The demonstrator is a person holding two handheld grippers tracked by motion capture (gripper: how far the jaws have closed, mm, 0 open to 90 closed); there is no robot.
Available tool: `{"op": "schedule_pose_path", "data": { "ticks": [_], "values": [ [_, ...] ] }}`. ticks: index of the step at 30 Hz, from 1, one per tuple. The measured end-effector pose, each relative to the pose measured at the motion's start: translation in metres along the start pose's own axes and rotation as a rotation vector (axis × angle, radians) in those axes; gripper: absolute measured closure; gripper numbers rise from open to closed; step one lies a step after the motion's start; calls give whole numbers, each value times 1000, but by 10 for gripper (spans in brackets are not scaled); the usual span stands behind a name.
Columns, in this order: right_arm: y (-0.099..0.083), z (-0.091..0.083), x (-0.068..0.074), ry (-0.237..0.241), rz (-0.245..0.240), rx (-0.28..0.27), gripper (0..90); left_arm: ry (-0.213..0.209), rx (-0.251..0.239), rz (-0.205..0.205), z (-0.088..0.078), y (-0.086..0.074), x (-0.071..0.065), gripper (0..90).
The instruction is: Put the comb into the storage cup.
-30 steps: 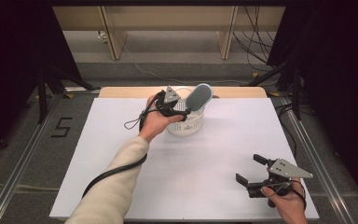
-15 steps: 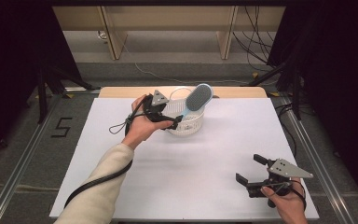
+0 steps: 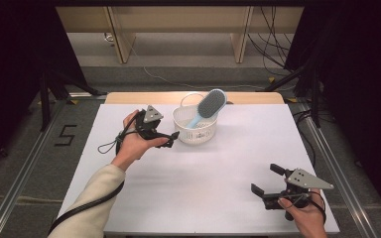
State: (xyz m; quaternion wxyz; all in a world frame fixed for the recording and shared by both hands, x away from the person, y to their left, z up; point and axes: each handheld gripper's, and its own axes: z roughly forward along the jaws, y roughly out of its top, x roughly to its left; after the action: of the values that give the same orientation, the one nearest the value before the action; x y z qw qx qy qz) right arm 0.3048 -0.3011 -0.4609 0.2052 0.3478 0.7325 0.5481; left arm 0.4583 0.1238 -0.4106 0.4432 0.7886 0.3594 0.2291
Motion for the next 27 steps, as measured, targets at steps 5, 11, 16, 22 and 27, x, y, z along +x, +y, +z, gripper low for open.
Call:
{"op": "schedule_pose_path", "data": {
  "ticks": [5, 11, 16, 22, 27],
  "values": [
    [0, 0, 0, -2, 2, 0, 2, 8, 7, -4, -10, -10, 4, 0],
    [0, 0, 0, -2, 0, -2, 2, 16, 11, -6, -18, -18, 5, 0],
    [0, 0, -1, -3, 2, -3, 2, 22, 14, -3, -24, -23, 5, 0],
    [0, -1, 0, -5, 3, -3, 2, 25, 16, -14, -31, -32, 5, 0],
    [0, -1, 0, -5, 2, -2, 2, 36, 14, -19, -38, -38, 7, 0]
  ]
}}
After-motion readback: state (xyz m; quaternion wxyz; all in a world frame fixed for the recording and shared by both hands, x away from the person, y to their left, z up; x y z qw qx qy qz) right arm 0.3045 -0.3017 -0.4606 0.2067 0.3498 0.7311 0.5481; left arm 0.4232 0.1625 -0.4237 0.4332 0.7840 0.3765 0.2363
